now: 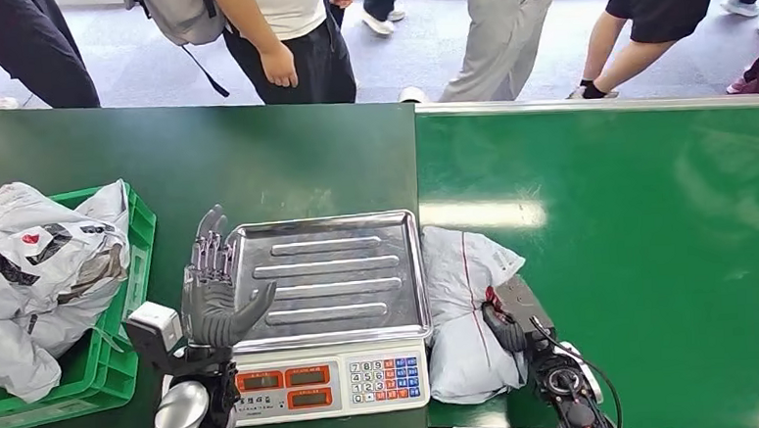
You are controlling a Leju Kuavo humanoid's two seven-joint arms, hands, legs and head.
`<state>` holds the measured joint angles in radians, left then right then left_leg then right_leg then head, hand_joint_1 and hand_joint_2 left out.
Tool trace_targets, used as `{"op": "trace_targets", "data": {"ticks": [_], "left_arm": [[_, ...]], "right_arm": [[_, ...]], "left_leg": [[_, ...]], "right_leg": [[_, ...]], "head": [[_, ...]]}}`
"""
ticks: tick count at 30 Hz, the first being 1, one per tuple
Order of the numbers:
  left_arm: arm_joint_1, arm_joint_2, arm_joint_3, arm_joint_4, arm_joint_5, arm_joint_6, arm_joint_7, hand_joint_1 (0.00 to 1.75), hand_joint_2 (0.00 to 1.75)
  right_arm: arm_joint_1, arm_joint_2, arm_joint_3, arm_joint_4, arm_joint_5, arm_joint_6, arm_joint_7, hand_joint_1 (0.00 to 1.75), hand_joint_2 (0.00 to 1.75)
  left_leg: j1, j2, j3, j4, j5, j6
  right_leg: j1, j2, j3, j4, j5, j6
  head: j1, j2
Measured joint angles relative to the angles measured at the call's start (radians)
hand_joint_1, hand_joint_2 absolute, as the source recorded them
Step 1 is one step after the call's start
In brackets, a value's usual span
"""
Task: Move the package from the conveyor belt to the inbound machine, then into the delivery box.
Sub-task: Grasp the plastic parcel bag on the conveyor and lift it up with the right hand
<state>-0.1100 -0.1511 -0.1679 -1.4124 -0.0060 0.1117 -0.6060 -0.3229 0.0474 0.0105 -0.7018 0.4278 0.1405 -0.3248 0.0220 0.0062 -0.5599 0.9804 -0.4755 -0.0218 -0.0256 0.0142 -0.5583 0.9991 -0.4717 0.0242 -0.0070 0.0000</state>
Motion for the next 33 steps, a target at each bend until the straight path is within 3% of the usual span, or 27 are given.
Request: {"op": "trace_targets", "data": {"ticks": [7, 13, 26, 33], "left_arm": [[0.018, -0.002, 0.009, -0.015, 0.0, -0.002, -0.042, 0.0, 1.75], [0.012, -0.004, 0.013, -0.015, 0.002, -0.009, -0.052, 0.0, 1.75], [0.009, -0.007, 0.014, -0.053, 0.017, 0.018, -0.092, 0.0, 1.75], [0.006, -0.015, 0.014, -0.103, 0.018, 0.031, -0.093, 0.0, 1.75]], "right_arm": [[0.102, 0.027, -0.045, -0.277, -0.265, 0.041, -0.176, 1.75, 1.75], [0.159, 0.037, -0.077, -0.507, -0.385, 0.041, -0.23, 1.75, 1.75], [0.232, 0.065, -0.103, -0.772, -0.4, -0.019, -0.295, 1.75, 1.75], [0.205, 0.067, -0.06, -0.873, -0.247, -0.017, -0.25, 1.75, 1.75]], "left_leg": [[0.0, -0.003, -0.006, 0.0, 0.0, 0.0], [0.0, -0.002, -0.007, 0.0, 0.0, 0.0], [0.0, -0.002, -0.008, 0.0, 0.0, 0.0], [0.0, -0.001, -0.008, 0.0, 0.0, 0.0]], "right_leg": [[0.0, -0.002, -0.006, 0.0, 0.0, 0.0], [0.0, -0.002, -0.006, 0.0, 0.0, 0.0], [0.0, -0.002, -0.007, 0.0, -0.001, 0.0], [0.0, -0.002, -0.007, 0.0, 0.0, 0.0]], "head": [[0.0, 0.0], [0.0, 0.0], [0.0, 0.0], [0.0, 0.0]]}}
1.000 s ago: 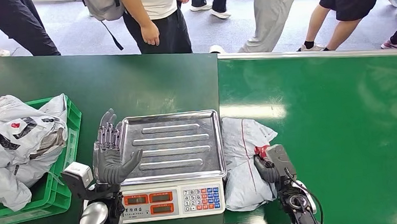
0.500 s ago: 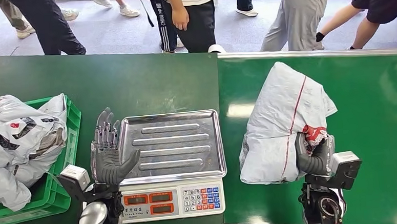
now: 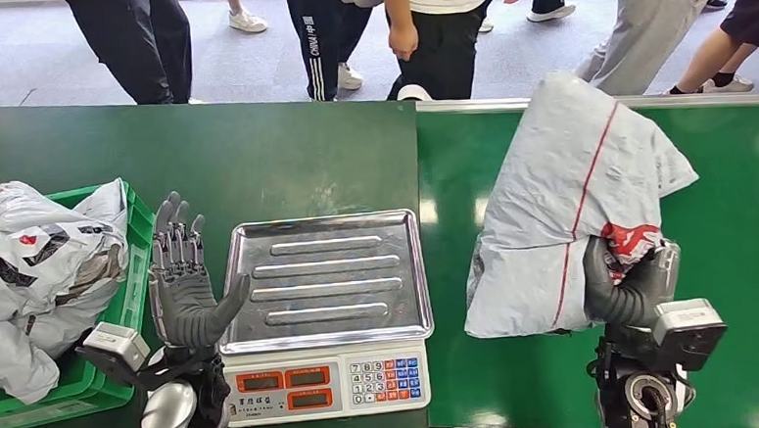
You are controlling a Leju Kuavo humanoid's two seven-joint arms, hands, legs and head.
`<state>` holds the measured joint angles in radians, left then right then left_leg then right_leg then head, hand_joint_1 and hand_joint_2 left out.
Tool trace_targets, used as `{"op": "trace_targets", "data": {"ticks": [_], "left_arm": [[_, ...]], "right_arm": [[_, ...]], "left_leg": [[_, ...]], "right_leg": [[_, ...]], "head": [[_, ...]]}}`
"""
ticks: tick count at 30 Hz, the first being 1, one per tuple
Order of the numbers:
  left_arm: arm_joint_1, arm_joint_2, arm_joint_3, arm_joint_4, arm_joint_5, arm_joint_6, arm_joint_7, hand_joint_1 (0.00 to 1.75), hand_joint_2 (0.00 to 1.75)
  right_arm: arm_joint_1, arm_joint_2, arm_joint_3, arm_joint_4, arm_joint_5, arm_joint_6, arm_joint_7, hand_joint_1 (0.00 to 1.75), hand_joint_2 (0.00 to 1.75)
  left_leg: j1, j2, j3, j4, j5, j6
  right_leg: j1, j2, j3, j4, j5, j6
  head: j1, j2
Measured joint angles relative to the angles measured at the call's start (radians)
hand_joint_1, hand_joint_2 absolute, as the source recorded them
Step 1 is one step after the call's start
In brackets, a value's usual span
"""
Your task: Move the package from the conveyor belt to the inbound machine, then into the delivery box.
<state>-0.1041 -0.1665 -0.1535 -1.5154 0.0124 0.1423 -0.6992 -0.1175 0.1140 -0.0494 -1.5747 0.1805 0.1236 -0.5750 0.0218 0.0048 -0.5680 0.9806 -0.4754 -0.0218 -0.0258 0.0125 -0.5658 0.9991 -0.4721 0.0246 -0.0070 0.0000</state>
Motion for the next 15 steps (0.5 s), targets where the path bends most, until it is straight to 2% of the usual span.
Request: {"op": "trace_targets", "data": {"ticks": [10, 15], "left_arm": [[-0.006, -0.005, -0.003, -0.002, 0.0, 0.011, 0.0, 0.0, 1.75], [-0.007, -0.005, -0.004, -0.002, 0.004, 0.025, 0.0, 0.0, 1.75]], "right_arm": [[-0.062, -0.024, 0.114, 0.006, 0.119, 0.0, 0.025, 1.75, 1.75], [-0.134, -0.065, 0.226, 0.114, 0.226, -0.002, 0.03, 1.75, 1.75]], "left_leg": [[0.0, -0.001, -0.001, 0.0, 0.0, 0.0], [0.0, 0.0, -0.001, 0.0, 0.0, 0.0]], "right_leg": [[0.0, 0.0, 0.0, 0.0, 0.0, 0.0], [0.0, 0.0, -0.001, 0.0, 0.0, 0.0]], "head": [[0.0, 0.0], [0.0, 0.0]]}}
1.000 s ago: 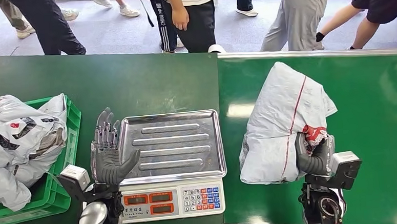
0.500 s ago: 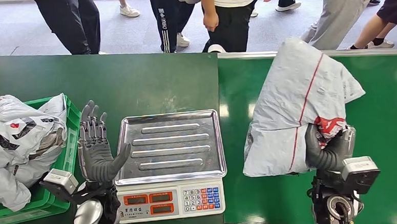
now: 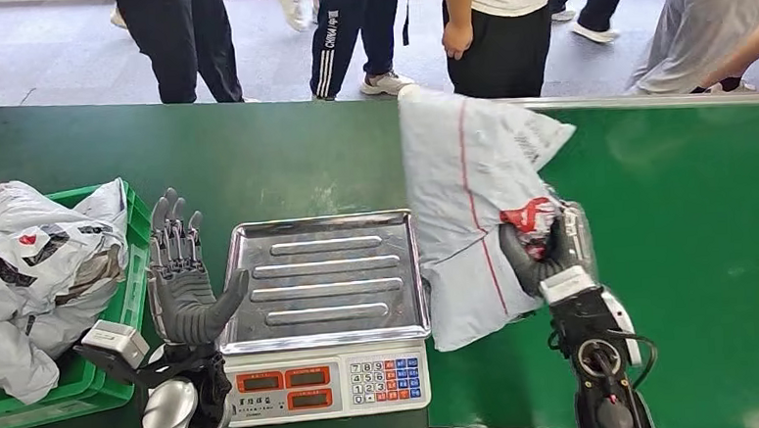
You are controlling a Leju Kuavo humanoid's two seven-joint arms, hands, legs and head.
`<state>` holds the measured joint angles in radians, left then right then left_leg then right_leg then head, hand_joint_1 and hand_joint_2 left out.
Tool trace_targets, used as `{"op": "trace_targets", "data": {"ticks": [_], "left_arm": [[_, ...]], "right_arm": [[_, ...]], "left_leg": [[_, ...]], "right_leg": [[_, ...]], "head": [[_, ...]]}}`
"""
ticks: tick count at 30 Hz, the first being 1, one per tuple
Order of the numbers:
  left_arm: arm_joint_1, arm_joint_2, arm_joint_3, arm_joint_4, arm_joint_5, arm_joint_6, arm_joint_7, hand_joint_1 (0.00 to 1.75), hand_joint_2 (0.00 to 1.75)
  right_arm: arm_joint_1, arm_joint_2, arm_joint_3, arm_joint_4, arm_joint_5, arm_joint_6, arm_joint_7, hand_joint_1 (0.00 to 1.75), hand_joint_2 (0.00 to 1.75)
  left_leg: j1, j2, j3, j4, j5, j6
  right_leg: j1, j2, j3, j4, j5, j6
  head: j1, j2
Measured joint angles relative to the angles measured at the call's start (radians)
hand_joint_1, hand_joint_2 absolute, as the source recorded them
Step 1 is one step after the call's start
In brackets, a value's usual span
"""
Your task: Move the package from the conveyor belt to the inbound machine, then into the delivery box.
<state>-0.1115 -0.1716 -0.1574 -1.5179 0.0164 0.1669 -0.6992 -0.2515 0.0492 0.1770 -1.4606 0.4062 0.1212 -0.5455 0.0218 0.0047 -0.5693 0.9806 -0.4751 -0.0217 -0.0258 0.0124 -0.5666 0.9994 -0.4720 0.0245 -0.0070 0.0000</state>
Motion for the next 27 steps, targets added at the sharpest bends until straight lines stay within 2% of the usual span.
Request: {"op": "trace_targets", "data": {"ticks": [6, 12, 16, 21, 27], "left_arm": [[0.001, 0.003, -0.001, 0.0, 0.012, 0.018, 0.0, 0.0, 1.75], [0.0, 0.009, -0.013, 0.001, 0.019, 0.03, 0.0, 0.0, 1.75], [-0.005, 0.011, -0.022, 0.006, 0.029, 0.041, 0.0, 0.0, 1.75], [-0.011, 0.011, -0.033, 0.015, 0.033, 0.047, 0.0, 0.0, 1.75], [-0.015, 0.011, -0.04, 0.023, 0.036, 0.046, 0.0, 0.0, 1.75]], "right_arm": [[-0.114, -0.039, 0.17, 0.224, 0.045, 0.008, 0.008, 1.75, 1.75], [-0.197, -0.056, 0.299, 0.419, 0.05, 0.038, 0.041, 1.75, 1.75], [-0.274, -0.06, 0.383, 0.553, 0.031, 0.049, 0.033, 1.75, 1.75], [-0.338, -0.065, 0.44, 0.654, 0.001, 0.054, 0.02, 1.75, 1.75], [-0.361, -0.069, 0.466, 0.699, -0.029, 0.065, 0.016, 1.75, 1.75]], "left_leg": [[0.0, -0.001, 0.0, 0.0, 0.001, 0.0], [0.0, -0.002, -0.001, 0.0, 0.001, 0.0], [0.0, -0.002, 0.0, 0.0, 0.001, 0.0], [0.0, -0.001, 0.0, 0.0, 0.001, 0.0], [0.0, 0.0, 0.001, 0.0, 0.001, 0.0]], "right_leg": [[0.0, -0.001, 0.0, 0.001, 0.0, 0.0], [0.0, -0.001, 0.0, 0.001, 0.0, 0.0], [0.0, -0.001, -0.001, 0.001, 0.0, 0.0], [0.0, -0.001, 0.0, 0.001, 0.0, 0.0], [0.0, -0.001, -0.001, 0.001, 0.0, 0.0]], "head": [[0.0, 0.0], [0.0, 0.0], [0.0, 0.0], [0.0, 0.0], [0.0, 0.0]]}}
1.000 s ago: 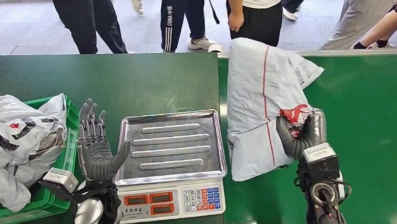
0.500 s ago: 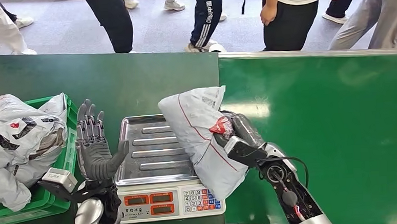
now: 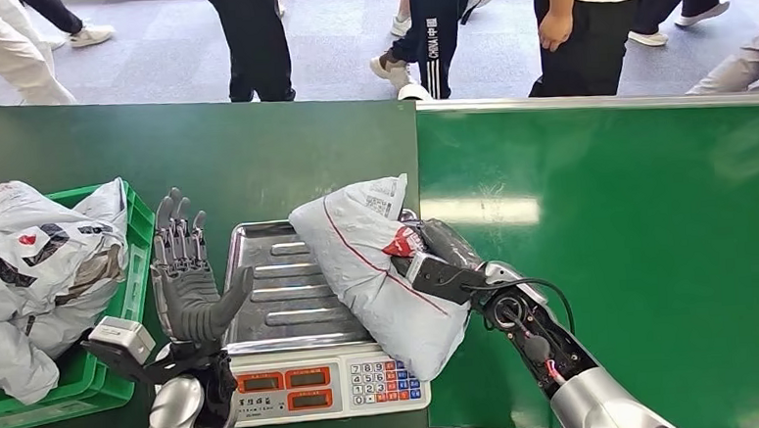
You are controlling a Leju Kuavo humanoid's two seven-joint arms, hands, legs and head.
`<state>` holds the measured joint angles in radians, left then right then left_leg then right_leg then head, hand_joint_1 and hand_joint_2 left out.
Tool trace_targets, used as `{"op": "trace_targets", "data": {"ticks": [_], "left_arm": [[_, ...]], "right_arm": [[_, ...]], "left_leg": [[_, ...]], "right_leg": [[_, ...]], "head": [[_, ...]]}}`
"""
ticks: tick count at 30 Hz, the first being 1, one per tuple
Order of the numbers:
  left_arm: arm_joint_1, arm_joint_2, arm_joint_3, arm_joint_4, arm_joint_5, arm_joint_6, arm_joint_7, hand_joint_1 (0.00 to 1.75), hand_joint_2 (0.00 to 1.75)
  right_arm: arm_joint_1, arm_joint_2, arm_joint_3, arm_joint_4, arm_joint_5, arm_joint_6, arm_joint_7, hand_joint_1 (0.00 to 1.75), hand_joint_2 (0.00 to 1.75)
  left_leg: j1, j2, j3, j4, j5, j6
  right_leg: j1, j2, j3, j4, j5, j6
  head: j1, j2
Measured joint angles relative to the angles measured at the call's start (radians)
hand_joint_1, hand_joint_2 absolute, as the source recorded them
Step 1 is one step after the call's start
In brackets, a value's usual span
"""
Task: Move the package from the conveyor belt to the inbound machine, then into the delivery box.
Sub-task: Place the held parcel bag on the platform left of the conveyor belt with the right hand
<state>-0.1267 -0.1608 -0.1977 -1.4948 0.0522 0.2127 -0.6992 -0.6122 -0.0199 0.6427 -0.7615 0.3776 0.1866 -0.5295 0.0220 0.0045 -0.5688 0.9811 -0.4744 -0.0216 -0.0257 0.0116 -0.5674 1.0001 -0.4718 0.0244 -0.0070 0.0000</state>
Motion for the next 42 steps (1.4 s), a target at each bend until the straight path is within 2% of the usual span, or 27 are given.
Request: {"op": "trace_targets", "data": {"ticks": [6, 7, 10, 11, 19, 29, 34, 42], "left_arm": [[-0.031, 0.0, -0.023, 0.032, 0.011, -0.005, 0.0, 0.0, 1.75], [-0.033, 0.0, -0.026, 0.037, 0.013, -0.005, 0.0, 0.0, 1.75], [-0.033, 0.0, -0.032, 0.046, 0.015, -0.004, 0.0, 0.0, 1.75], [-0.032, 0.0, -0.033, 0.047, 0.015, -0.004, 0.0, 0.0, 1.75], [-0.026, 0.005, -0.034, 0.052, 0.014, -0.003, 0.0, 0.0, 1.75], [-0.026, 0.006, -0.03, 0.055, 0.012, 0.0, 0.0, 0.0, 1.75], [-0.025, 0.006, -0.028, 0.055, 0.011, 0.004, 0.0, 0.0, 1.75], [-0.025, 0.006, -0.027, 0.055, 0.011, 0.006, 0.0, 0.0, 1.75]], "right_arm": [[-0.026, -0.014, 0.034, 0.044, -0.074, 0.07, -0.015, 1.75, 1.75], [-0.032, -0.016, 0.04, 0.051, -0.08, 0.075, -0.018, 1.43, 1.75], [-0.043, -0.02, 0.053, 0.069, -0.105, 0.089, -0.028, 0.12, 1.75], [-0.045, -0.021, 0.056, 0.074, -0.112, 0.088, -0.029, 0.0, 1.75], [-0.054, -0.008, 0.106, 0.095, -0.046, -0.049, 0.035, 0.0, 1.75], [-0.062, 0.025, 0.14, 0.103, -0.018, -0.119, 0.055, 0.0, 1.75], [-0.047, 0.03, 0.125, 0.089, -0.037, -0.181, 0.035, 0.0, 1.75], [0.014, 0.024, 0.044, -0.005, -0.082, -0.229, 0.003, 0.0, 1.75]], "left_leg": [[0.0, 0.0, 0.001, 0.0, 0.0, 0.0], [0.0, 0.001, 0.001, 0.0, 0.0, 0.0], [0.0, 0.0, 0.001, 0.0, 0.0, 0.0], [0.0, 0.0, 0.001, 0.0, 0.0, 0.0], [0.0, 0.001, 0.001, 0.0, 0.0, 0.0], [0.0, 0.001, 0.002, 0.0, 0.0, 0.0], [0.0, 0.001, 0.002, 0.0, 0.0, 0.0], [0.0, 0.0, 0.001, 0.0, 0.0, 0.0]], "right_leg": [[0.0, 0.0, 0.001, 0.0, 0.0, 0.0], [0.0, 0.0, 0.001, 0.0, 0.0, 0.0], [0.0, 0.0, 0.001, 0.0, 0.0, 0.0], [0.0, 0.0, 0.001, 0.0, 0.0, 0.0], [0.0, 0.0, 0.001, 0.0, 0.0, 0.0], [0.0, 0.001, 0.002, 0.0, 0.0, 0.0], [0.0, 0.001, 0.002, 0.0, 0.0, 0.0], [0.0, 0.001, 0.001, 0.0, 0.0, 0.0]], "head": [[0.0, 0.0], [0.0, 0.0], [0.0, 0.0], [0.0, 0.0], [0.0, 0.0], [0.0, 0.0], [0.0, 0.0], [0.0, 0.0]]}}
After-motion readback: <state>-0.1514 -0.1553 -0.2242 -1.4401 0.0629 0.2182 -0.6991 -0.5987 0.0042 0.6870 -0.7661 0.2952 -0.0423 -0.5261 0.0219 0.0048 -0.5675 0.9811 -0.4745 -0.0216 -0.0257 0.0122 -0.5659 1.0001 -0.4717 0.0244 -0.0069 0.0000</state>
